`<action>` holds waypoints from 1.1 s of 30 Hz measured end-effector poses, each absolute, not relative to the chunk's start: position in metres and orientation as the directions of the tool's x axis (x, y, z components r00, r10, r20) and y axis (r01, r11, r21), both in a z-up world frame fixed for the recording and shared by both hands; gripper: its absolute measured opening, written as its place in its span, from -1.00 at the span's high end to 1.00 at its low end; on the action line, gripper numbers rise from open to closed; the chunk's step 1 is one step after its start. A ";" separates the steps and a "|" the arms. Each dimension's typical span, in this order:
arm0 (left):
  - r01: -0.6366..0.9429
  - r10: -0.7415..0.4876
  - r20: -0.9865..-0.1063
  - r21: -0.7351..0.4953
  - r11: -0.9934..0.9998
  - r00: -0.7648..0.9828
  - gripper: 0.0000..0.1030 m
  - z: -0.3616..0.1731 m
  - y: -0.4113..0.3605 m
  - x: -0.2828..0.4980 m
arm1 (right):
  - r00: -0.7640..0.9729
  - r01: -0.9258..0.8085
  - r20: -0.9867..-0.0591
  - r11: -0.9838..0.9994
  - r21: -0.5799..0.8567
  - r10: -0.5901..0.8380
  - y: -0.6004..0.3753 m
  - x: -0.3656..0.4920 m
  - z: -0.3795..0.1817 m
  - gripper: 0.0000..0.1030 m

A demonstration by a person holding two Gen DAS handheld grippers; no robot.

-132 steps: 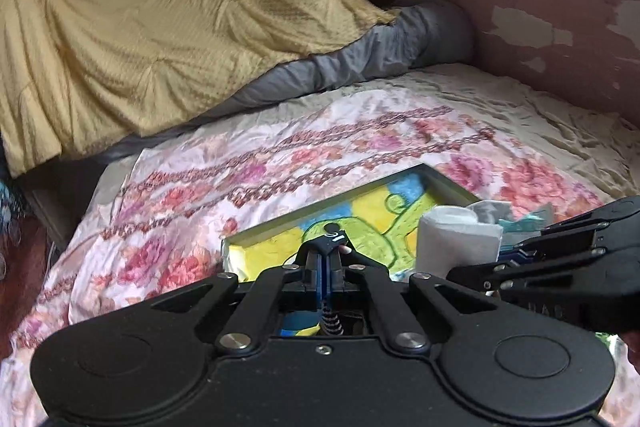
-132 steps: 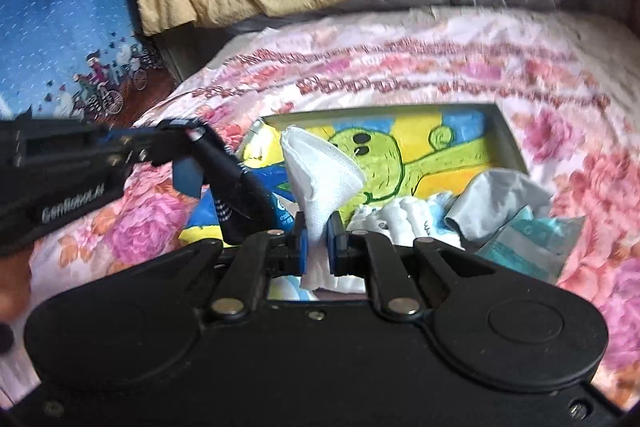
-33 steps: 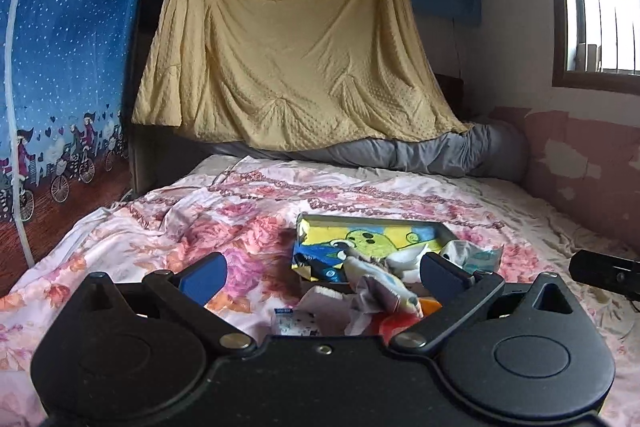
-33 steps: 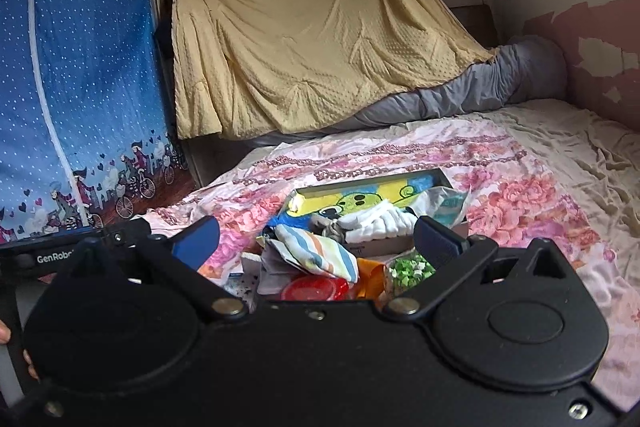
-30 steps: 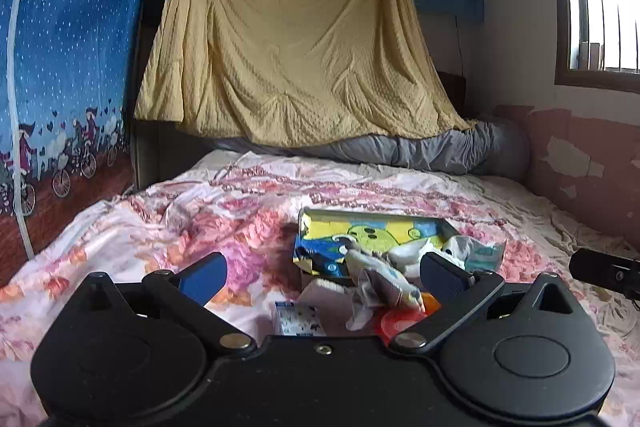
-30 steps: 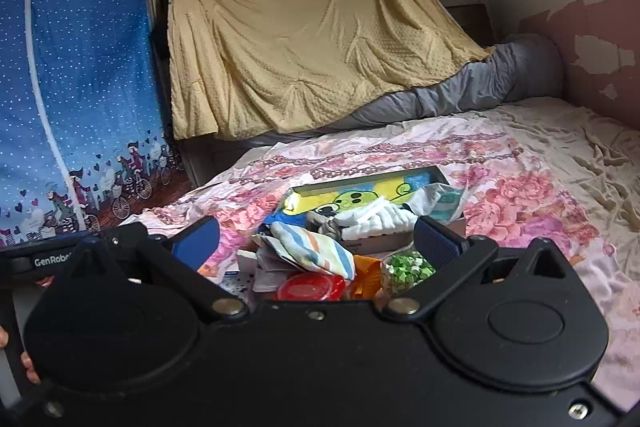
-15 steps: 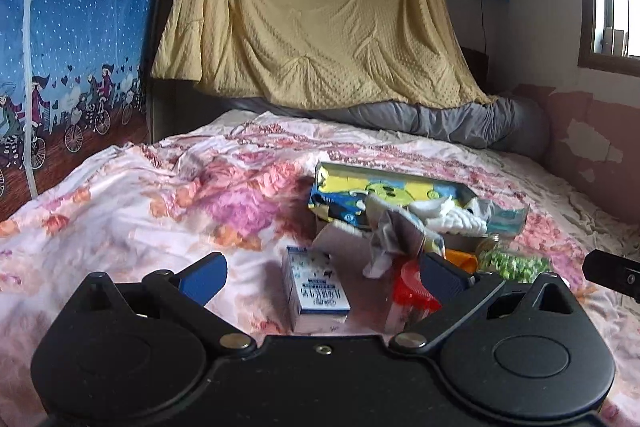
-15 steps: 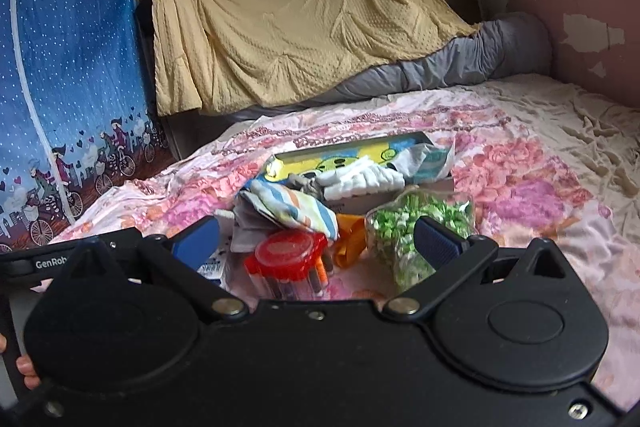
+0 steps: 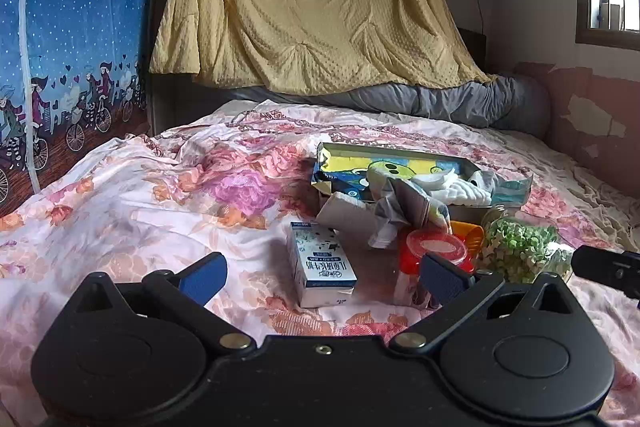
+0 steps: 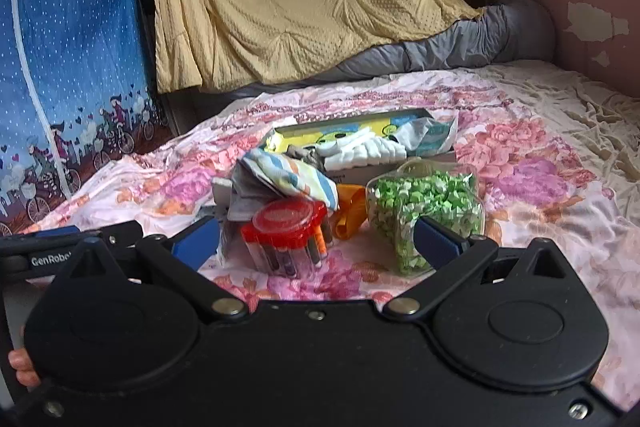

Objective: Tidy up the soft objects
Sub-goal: 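Move both open tools toward the striped sock and grey cloth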

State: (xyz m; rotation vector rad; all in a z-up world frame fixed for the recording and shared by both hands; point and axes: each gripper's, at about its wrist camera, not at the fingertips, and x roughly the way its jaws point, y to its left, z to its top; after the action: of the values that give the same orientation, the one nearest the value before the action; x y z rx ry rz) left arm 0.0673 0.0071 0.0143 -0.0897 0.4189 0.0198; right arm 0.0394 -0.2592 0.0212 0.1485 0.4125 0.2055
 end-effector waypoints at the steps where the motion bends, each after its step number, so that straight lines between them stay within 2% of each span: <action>1: -0.038 0.000 -0.411 -0.083 0.996 0.912 -0.99 0.013 0.007 0.068 | 0.893 -0.170 -0.387 0.969 0.182 0.229 -0.258 0.040 0.020 -0.99; 17: -0.041 0.000 -0.478 -0.075 0.996 0.878 -0.99 -0.002 0.011 0.072 | 0.860 -0.195 -0.449 0.970 0.147 0.241 -0.248 0.047 0.003 -0.99; 33: 0.029 -0.083 -0.511 -0.113 0.993 0.855 -0.99 -0.012 0.013 0.082 | 0.817 -0.229 -0.522 0.969 0.097 0.245 -0.243 0.059 -0.012 -0.99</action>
State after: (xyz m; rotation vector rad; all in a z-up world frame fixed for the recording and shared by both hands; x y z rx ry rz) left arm 0.0819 0.0129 -0.0115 -0.1025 0.5417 -0.0593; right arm 0.0593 -0.2432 -0.0119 0.0304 0.5608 0.2529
